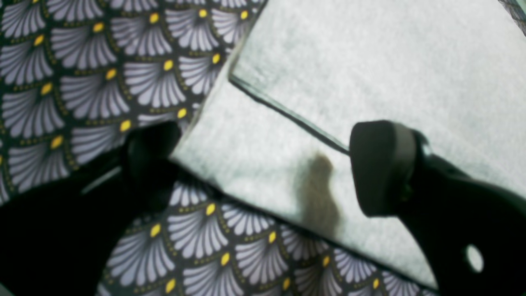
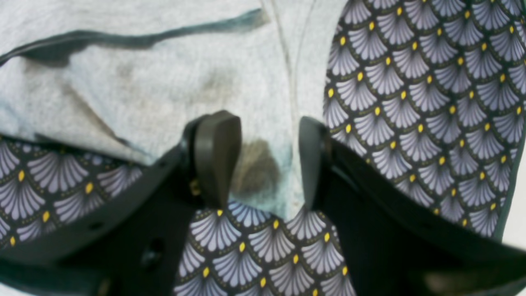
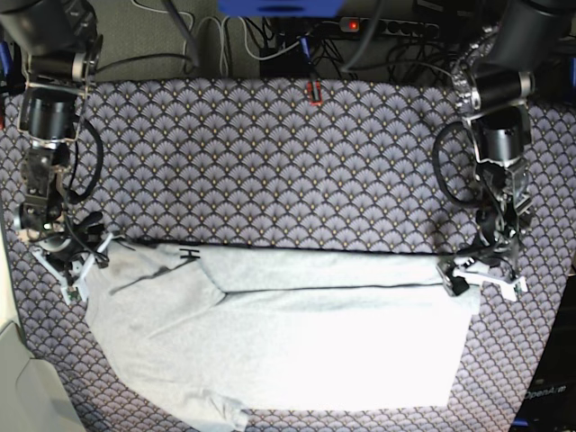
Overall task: Fold the T-shirt properly
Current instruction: 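Release the shirt and reposition both grippers at the folded edge, then grasp the folded edge with both grippers and drag it back toward the robot, then release the edge and move both grippers down to the shirt's middle sides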
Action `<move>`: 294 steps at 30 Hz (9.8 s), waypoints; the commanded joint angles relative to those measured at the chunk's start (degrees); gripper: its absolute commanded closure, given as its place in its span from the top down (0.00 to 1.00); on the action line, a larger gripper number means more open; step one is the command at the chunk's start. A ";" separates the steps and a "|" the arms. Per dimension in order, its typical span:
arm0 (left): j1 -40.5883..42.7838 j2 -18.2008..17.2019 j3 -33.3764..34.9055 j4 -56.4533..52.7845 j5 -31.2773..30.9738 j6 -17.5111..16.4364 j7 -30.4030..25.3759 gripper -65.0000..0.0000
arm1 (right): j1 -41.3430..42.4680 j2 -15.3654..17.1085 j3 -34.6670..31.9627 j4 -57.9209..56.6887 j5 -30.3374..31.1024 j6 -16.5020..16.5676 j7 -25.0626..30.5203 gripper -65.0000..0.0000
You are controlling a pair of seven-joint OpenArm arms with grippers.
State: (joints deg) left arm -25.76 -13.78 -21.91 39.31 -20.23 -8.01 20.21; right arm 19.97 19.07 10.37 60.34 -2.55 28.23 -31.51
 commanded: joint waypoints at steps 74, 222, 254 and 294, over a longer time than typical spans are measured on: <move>0.13 -3.14 0.07 0.91 -0.47 0.14 5.86 0.01 | -0.67 0.58 9.72 -1.30 4.52 5.05 -2.82 0.00; -6.64 -4.20 -3.36 4.78 15.96 -8.74 7.00 0.89 | 15.24 3.57 3.30 -14.49 2.50 7.24 4.47 0.42; -12.53 -3.85 -3.28 -10.87 17.90 1.64 -3.64 0.89 | 20.34 0.67 -3.91 -32.86 2.50 -1.90 16.96 0.43; -13.58 -4.37 6.92 -14.83 17.46 2.08 -9.70 0.89 | 17.18 0.40 -3.91 -32.78 2.50 -1.90 16.78 0.00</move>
State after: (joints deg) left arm -37.80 -17.26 -14.83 23.68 -2.79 -6.15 11.60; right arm 35.79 18.87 6.35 26.96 0.01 26.46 -14.55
